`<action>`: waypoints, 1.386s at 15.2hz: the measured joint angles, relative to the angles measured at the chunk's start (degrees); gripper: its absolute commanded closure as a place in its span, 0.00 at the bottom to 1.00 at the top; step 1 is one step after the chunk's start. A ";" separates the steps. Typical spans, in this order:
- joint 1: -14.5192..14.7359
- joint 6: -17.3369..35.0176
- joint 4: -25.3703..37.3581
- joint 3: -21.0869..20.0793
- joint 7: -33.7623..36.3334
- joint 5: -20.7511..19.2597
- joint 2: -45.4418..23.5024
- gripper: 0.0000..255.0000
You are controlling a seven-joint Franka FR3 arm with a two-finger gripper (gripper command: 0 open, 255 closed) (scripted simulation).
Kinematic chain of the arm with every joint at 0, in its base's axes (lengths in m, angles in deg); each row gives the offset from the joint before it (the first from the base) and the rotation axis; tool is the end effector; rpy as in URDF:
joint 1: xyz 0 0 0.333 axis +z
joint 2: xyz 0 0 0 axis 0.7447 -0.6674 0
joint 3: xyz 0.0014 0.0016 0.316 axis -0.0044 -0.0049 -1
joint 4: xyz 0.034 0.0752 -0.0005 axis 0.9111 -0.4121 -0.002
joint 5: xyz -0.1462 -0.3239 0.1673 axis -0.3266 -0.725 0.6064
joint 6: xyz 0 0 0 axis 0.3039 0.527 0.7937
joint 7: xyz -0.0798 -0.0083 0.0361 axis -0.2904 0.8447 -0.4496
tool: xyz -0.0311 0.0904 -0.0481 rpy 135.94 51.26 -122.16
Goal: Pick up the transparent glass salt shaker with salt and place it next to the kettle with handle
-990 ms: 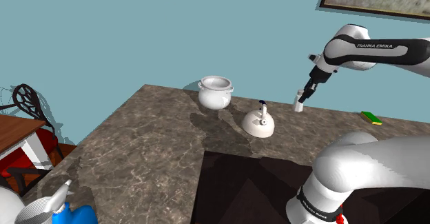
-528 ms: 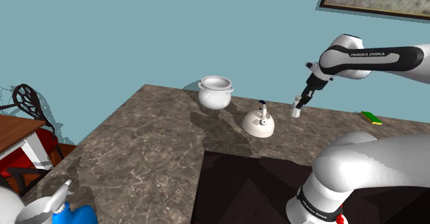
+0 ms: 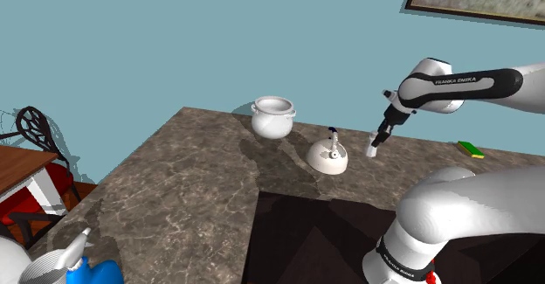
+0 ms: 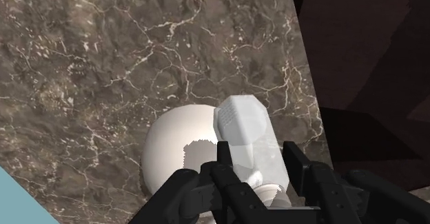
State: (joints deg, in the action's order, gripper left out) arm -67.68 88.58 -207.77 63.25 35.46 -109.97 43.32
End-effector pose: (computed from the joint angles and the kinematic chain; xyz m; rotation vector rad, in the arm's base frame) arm 0.1590 -0.3324 0.3973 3.1054 0.2096 0.3376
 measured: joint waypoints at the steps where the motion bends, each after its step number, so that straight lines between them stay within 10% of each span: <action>1: -0.11 0.73 -0.48 0.49 -0.22 -0.28 -0.24 1.00; 21: 7.44 22.55 -7.07 14.33 -4.19 -1.03 -14.96 1.00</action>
State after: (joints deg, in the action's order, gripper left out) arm -60.23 111.13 -214.84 77.58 31.27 -111.01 28.36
